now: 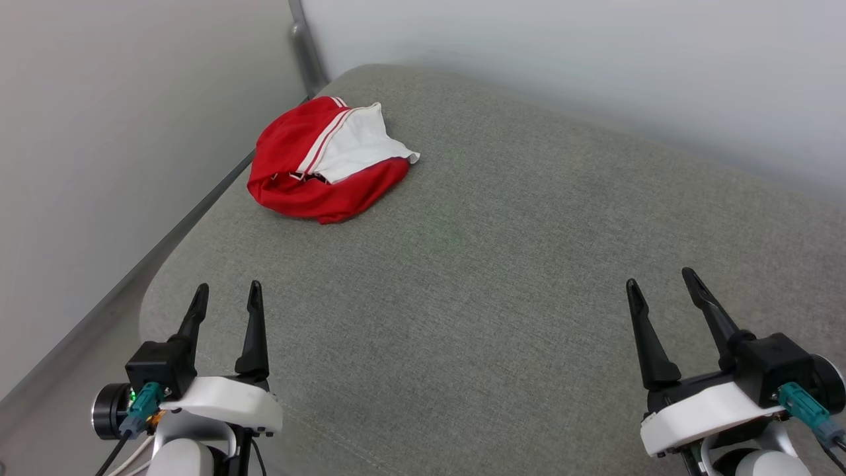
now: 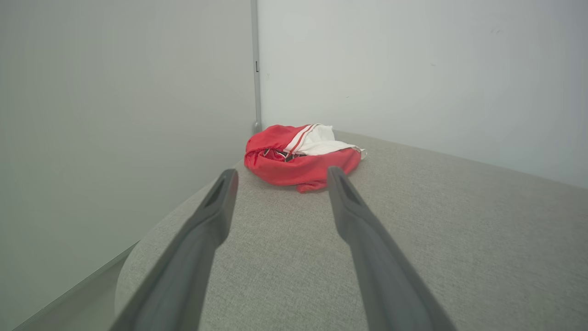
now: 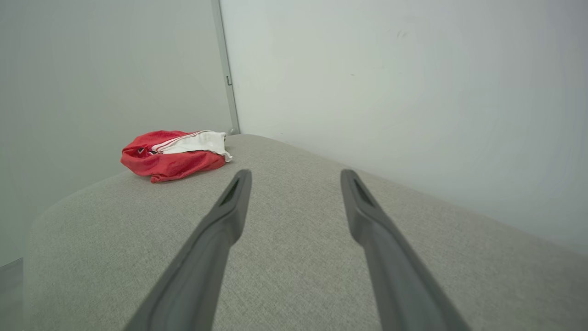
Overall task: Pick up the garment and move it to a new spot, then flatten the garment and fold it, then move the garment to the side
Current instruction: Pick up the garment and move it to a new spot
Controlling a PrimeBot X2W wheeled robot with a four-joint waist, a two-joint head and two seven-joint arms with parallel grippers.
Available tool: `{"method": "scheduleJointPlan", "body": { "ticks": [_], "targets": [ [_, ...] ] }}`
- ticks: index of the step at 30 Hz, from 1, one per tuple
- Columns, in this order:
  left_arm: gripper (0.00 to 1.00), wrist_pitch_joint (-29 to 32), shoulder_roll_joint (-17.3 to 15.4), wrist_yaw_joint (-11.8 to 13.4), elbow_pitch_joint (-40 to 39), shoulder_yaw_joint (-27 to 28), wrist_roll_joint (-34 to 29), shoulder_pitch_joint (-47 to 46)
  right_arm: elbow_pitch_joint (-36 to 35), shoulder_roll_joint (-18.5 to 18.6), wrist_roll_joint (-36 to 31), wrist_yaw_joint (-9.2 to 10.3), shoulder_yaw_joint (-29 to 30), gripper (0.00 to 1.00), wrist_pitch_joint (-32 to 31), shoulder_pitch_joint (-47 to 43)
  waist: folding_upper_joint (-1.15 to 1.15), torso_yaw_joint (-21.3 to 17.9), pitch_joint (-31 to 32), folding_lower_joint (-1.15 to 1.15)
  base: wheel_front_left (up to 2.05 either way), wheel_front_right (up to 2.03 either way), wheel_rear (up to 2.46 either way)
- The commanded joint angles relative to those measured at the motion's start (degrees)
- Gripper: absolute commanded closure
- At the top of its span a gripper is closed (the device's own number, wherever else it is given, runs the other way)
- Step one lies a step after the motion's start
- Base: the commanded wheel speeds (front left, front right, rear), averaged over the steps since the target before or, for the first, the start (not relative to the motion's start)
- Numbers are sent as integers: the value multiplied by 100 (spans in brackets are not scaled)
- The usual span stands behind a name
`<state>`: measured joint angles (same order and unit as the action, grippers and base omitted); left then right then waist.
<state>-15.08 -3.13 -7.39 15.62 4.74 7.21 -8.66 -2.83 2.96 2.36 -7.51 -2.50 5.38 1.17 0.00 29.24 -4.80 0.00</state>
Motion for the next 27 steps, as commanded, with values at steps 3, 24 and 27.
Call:
{"method": "scheduleJointPlan", "body": {
  "ticks": [3,24,27],
  "targets": [
    [0,-14,12,-6,-16,33,-18,-187,-36,32,-11,4,-25,0,-26,112,0,-13,-75,0,0,0,0],
    [0,1037,-1657,-7,1361,-474,1135,-3226,-143,256,108,4,-104,0,-109,943,0,-1457,-1695,0,0,0,0],
    [0,1720,-2188,-5,1540,-698,1582,-3621,-66,275,150,4,-90,0,-14,1116,0,-1682,-1959,0,0,0,0]
  ]
}}
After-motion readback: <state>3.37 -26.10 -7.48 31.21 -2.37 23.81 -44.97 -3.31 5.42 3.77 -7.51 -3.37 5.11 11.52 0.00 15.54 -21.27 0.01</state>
